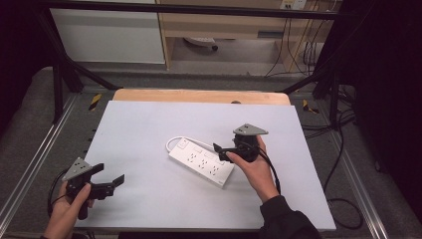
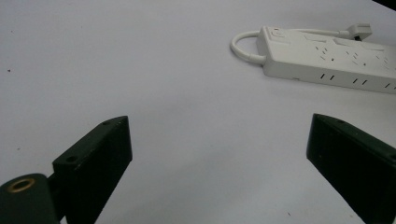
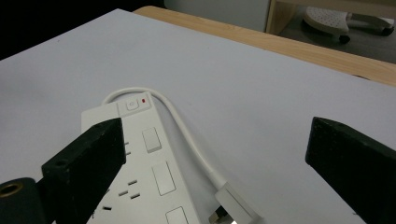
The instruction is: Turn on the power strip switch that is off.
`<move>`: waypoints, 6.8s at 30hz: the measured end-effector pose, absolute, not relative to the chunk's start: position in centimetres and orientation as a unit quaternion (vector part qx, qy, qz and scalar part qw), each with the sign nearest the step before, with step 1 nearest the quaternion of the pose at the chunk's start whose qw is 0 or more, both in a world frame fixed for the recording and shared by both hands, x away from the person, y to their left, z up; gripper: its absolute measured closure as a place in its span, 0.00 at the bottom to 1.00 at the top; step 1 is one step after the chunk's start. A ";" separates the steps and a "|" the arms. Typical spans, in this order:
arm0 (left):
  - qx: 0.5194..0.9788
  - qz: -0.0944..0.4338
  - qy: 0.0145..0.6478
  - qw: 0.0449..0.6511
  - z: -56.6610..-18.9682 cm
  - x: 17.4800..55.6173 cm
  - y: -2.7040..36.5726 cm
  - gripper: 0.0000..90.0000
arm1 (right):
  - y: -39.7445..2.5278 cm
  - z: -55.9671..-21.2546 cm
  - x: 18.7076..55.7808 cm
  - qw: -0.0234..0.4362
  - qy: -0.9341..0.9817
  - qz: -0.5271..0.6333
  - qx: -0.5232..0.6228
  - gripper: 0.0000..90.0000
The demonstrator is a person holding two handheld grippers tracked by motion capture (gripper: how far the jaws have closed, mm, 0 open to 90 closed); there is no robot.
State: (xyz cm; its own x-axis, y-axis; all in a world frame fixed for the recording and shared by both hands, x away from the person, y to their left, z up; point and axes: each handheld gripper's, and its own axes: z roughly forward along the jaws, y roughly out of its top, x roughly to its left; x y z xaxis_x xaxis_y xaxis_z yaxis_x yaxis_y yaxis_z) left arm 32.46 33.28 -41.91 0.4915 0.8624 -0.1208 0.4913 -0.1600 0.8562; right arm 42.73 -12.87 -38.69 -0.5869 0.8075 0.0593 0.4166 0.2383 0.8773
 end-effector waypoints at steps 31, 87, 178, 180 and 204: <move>0.734 0.204 0.460 0.456 -41.9 32.5 33.3 0.08 | -10.1 -41.1 43.6 0.175 0.797 0.434 0.383 0.41; 0.735 0.203 0.459 0.455 -41.9 32.5 33.3 0.08 | -7.9 -43.8 43.6 0.158 0.815 0.438 0.344 1.00; 0.735 0.203 0.459 0.455 -41.9 32.5 33.4 0.08 | -7.9 -44.3 43.9 0.155 0.813 0.436 0.353 1.00; 0.735 0.203 0.459 0.456 -41.9 32.5 33.4 0.08 | -7.9 -44.2 43.9 0.155 0.813 0.437 0.353 1.00; 0.735 0.204 0.459 0.455 -41.9 32.5 33.4 0.08 | -8.4 -43.3 43.7 0.158 0.804 0.451 0.355 1.00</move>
